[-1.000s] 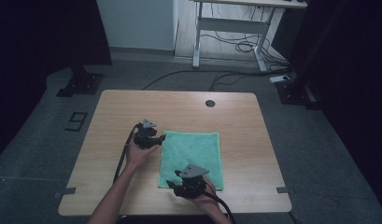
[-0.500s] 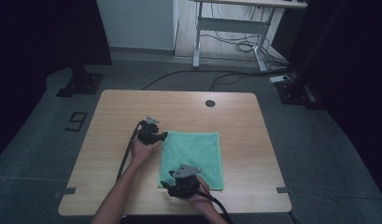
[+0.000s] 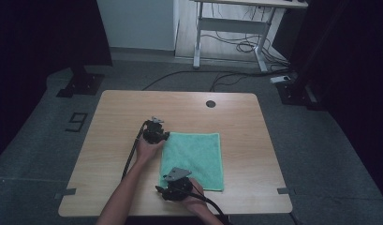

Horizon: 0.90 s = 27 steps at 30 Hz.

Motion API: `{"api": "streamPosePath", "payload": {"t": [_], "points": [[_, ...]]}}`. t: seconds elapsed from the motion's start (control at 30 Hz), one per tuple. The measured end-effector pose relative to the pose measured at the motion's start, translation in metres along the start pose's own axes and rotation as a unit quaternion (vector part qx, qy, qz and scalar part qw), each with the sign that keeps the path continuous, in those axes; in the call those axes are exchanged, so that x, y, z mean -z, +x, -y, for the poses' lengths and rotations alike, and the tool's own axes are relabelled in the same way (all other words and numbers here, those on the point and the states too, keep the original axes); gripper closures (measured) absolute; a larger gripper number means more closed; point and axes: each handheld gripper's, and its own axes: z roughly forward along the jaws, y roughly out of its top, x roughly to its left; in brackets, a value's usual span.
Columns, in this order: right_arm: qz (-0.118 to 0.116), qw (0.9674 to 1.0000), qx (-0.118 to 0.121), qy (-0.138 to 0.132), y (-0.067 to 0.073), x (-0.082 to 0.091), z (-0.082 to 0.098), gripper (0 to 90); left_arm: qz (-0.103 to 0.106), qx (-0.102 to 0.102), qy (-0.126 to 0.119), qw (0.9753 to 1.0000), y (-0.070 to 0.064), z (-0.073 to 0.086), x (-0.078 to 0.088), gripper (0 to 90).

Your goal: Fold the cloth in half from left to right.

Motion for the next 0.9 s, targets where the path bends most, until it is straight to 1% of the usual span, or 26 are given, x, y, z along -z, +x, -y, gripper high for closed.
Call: {"api": "streamPosePath", "payload": {"t": [0.07, 0.1, 0.27, 0.3, 0.33, 0.43, 0.5, 0.53, 0.57, 0.6, 0.7, 0.83, 0.9], "points": [[0.001, 1.0000, 0.004, 0.005, 0.002, -0.002, 0.000, 48.3, -0.001, -0.007, 0.002, 1.0000, -0.002, 0.000, 0.000, 70.8], [0.002, 1.0000, 0.006, 0.006, 0.002, -0.003, 0.001, 48.6, 0.002, -0.010, 0.003, 0.9999, -0.003, 0.000, 0.000, 73.3], [0.016, 0.9995, 0.019, 0.020, 0.007, -0.006, 0.001, 51.5, 0.007, -0.009, 0.004, 0.9999, -0.003, 0.001, 0.002, 82.2], [0.022, 0.9992, 0.025, 0.021, 0.009, -0.006, 0.001, 53.8, 0.008, -0.009, 0.005, 0.9999, -0.003, 0.001, 0.002, 83.3], [0.024, 0.9992, 0.023, 0.022, 0.010, -0.006, 0.001, 56.5, 0.010, -0.010, 0.005, 0.9999, -0.003, 0.001, 0.003, 84.6], [0.036, 0.9990, 0.012, 0.025, 0.009, -0.004, 0.000, 72.1, 0.014, -0.011, 0.006, 0.9998, -0.002, 0.002, 0.005, 87.9], [0.040, 0.9989, 0.004, 0.026, 0.007, -0.003, 0.000, 79.7, 0.017, -0.011, 0.006, 0.9998, -0.003, 0.002, 0.007, 88.5], [0.033, 0.9992, -0.006, 0.022, 0.006, -0.002, 0.001, 83.5, 0.018, -0.010, 0.004, 0.9998, -0.003, 0.002, 0.007, 88.6], [0.030, 0.9993, -0.012, 0.020, 0.006, -0.001, 0.001, 84.9, 0.020, -0.008, 0.001, 0.9998, -0.002, 0.002, 0.009, 88.7], [0.030, 0.9993, -0.012, 0.017, 0.006, 0.000, 0.000, 85.9, 0.023, -0.006, -0.002, 0.9997, -0.002, 0.002, 0.010, 88.7], [0.032, 0.9994, -0.008, 0.004, 0.010, 0.004, -0.003, 86.7, 0.027, -0.004, -0.006, 0.9996, -0.004, -0.001, 0.015, 88.9], [0.036, 0.9993, -0.004, -0.012, 0.016, 0.011, -0.010, 87.1, 0.030, -0.009, -0.022, 0.9993, -0.008, -0.008, 0.027, 89.0], [0.037, 0.9991, -0.009, -0.016, 0.016, 0.012, -0.011, 87.2, 0.030, -0.011, -0.025, 0.9992, -0.009, -0.011, 0.033, 88.9]]}}
